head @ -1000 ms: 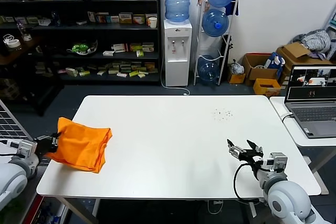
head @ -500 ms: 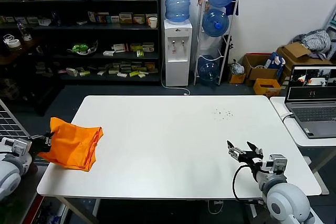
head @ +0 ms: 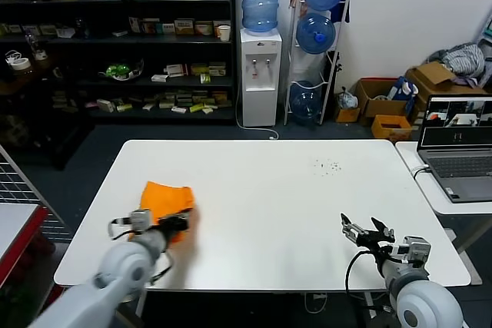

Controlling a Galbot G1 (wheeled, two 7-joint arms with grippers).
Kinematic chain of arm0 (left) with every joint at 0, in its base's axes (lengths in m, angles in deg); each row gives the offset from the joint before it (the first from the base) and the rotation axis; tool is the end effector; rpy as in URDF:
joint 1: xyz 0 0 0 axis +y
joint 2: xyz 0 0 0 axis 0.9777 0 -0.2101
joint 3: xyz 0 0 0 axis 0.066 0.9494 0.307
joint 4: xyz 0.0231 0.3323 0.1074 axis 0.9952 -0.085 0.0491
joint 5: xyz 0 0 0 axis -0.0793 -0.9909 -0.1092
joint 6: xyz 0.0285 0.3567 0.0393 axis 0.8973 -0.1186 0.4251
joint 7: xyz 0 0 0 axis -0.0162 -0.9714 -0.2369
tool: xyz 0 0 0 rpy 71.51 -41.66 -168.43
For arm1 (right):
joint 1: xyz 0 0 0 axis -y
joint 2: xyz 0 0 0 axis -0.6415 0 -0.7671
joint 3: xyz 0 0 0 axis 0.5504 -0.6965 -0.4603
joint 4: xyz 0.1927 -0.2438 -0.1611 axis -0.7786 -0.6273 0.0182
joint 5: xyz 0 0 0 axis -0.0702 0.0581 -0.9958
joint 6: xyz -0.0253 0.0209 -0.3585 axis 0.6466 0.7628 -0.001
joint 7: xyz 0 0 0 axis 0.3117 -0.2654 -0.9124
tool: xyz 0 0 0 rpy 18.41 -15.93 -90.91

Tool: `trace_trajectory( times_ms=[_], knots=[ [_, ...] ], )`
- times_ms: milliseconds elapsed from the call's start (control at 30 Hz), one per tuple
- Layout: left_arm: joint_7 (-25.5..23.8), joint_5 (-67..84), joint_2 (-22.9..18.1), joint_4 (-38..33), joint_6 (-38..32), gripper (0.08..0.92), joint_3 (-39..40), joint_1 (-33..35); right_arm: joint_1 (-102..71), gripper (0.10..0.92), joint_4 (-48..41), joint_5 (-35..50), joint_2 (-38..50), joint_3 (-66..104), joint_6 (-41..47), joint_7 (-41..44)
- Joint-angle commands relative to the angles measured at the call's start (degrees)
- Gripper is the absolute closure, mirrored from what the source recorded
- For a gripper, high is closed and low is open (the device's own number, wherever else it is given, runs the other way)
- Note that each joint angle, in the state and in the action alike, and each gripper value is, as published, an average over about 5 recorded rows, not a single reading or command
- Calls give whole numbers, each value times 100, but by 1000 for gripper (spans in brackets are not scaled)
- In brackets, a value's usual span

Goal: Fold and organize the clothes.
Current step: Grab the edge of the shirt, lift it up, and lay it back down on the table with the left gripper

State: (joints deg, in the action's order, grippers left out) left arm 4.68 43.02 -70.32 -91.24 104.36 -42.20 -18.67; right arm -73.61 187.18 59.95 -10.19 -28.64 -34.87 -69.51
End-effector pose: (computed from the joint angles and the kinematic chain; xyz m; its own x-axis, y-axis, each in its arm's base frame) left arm 0.3327 0.0191 -0.2914 -0.7850 0.2736 0.5559 0.1257 0.9489 -0.2896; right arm 0.2307 -0.0985 -0.2555 -0.8814 -0.0154 0.4722 0.0614 0.9873 0.1469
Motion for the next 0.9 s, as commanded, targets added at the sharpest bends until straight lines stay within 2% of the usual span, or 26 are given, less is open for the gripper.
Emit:
trace_trajectory(
  times_ms=[33, 900],
  knots=[
    [598, 383, -3014, 1824, 271, 906, 2154, -2122, -600, 203, 206, -58, -300, 524, 1, -29],
    [649, -238, -3033, 2108, 121, 906, 1906, -1975, -422, 203, 101, -95, -322, 230, -3, -16]
  ],
)
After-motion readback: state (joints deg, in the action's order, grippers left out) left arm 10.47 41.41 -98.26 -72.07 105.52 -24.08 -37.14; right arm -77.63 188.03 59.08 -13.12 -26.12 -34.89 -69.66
